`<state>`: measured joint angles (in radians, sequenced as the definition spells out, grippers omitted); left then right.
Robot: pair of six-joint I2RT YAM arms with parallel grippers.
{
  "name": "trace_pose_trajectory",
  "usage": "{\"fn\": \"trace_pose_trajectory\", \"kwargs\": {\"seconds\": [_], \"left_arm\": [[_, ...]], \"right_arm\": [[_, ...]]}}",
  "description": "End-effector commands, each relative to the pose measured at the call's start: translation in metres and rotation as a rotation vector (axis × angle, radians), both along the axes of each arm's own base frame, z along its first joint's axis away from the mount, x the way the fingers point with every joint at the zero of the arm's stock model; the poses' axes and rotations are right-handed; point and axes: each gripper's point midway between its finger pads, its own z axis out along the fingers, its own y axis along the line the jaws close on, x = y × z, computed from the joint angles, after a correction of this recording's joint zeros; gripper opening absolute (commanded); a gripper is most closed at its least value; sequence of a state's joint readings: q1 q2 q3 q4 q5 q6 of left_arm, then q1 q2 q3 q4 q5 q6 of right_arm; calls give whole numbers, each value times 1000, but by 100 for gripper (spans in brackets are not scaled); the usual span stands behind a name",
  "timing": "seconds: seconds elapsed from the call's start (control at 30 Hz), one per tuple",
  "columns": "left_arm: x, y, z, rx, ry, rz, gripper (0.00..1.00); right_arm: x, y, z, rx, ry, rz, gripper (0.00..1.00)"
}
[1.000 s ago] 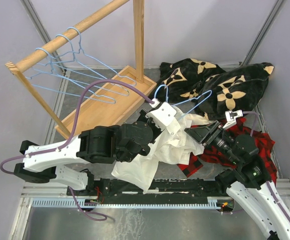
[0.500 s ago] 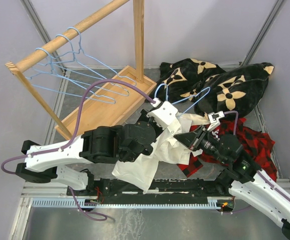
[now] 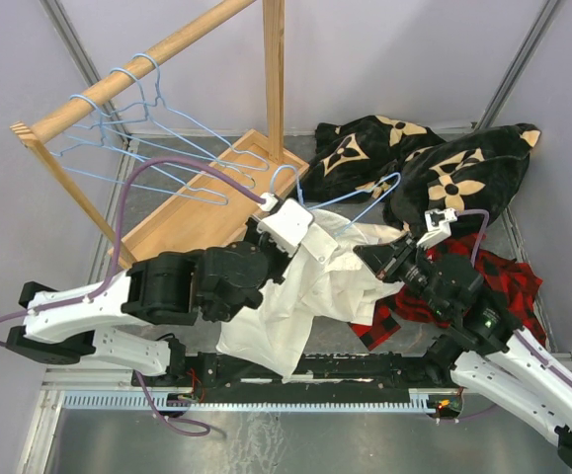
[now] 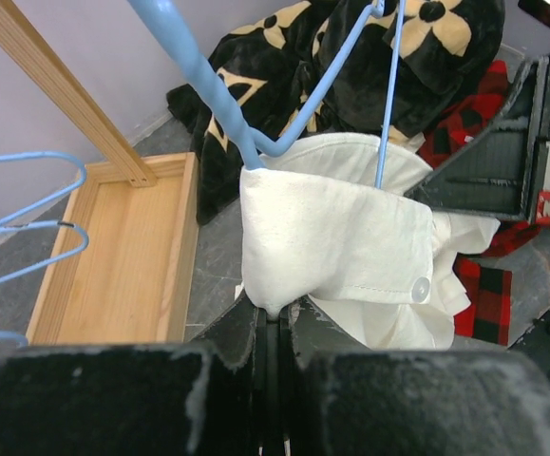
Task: Place the shirt on the hanger
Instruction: Hang the shirt on the hanger.
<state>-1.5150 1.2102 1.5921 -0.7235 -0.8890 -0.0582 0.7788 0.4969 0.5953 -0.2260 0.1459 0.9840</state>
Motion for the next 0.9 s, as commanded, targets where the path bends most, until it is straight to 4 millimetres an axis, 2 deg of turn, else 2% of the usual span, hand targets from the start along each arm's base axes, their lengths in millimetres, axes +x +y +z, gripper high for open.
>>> {"fn": "trace_pose_trajectory", "kwargs": {"seconds": [0.0, 0.23, 0.53, 0.67, 0.87], "left_arm": [[-3, 17, 15, -138, 39, 12, 3], [-9, 26, 11, -148, 70, -23, 3], [-16, 28, 1, -126, 85, -78, 3], [-17, 31, -3, -118, 90, -81, 3], [-16, 36, -8, -90, 87, -75, 3]], "right_arm": [[16, -8, 25, -78, -49, -75, 0], [35, -23, 32, -221, -64, -151, 0], [74, -42, 51, -254, -24, -156, 0], [87, -55, 57, -272, -5, -183, 0], [92, -86, 55, -405, 32, -238, 0]]}}
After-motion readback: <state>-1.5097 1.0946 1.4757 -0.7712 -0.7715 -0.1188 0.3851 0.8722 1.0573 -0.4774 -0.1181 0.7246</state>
